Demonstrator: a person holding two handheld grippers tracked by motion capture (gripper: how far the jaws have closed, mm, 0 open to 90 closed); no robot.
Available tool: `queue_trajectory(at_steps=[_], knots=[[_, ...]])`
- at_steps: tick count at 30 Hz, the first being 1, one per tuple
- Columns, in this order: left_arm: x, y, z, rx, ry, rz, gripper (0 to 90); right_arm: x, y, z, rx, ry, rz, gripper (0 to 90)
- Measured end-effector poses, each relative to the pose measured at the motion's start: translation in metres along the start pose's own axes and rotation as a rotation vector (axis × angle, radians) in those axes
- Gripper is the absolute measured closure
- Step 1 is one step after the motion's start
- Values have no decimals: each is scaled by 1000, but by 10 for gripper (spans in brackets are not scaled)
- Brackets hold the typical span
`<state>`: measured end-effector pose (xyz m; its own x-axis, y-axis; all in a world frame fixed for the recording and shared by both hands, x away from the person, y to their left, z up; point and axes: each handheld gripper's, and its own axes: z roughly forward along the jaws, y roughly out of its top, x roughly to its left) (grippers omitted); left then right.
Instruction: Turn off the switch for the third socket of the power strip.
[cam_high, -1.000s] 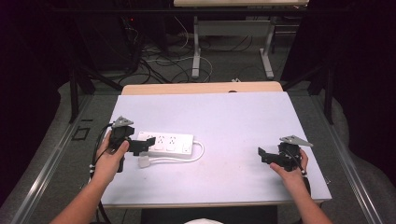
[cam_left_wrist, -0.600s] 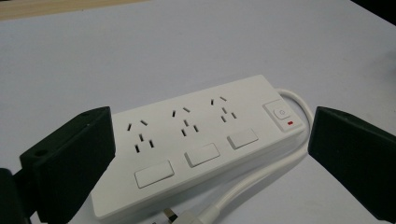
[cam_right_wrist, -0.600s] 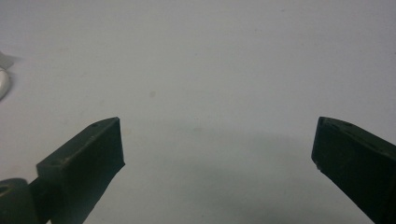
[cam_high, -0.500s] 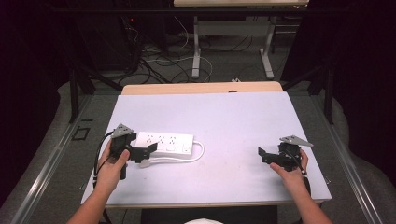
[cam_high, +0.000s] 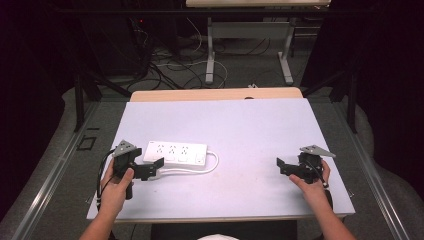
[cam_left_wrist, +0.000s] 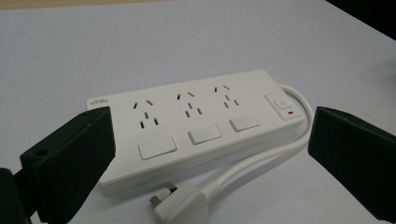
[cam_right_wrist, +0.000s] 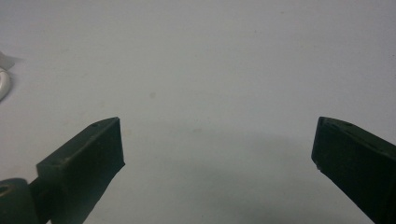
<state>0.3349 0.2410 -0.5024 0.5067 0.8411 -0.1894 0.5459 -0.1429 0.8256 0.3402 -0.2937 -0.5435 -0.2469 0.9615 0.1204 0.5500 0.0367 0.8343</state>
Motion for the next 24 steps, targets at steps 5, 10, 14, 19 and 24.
queue_trajectory(at_steps=[5, 10, 14, 19, 24], knots=[[7, -9, -2, -17, 4, -36, 8, 1, 0, 0, 1, 1, 3, 16], [13, -17, -3, -29, 10, -60, 18, 0, 0, 0, 2, 1, -4, 16], [16, -20, -3, -29, 13, -67, 18, 0, 0, 0, 2, 1, -1, 16], [19, -26, -2, -22, 22, -78, 18, 0, 0, 0, 3, 2, -5, 16], [24, -30, -2, -19, 31, -92, 20, 0, 0, 0, 2, 2, -3, 16]])
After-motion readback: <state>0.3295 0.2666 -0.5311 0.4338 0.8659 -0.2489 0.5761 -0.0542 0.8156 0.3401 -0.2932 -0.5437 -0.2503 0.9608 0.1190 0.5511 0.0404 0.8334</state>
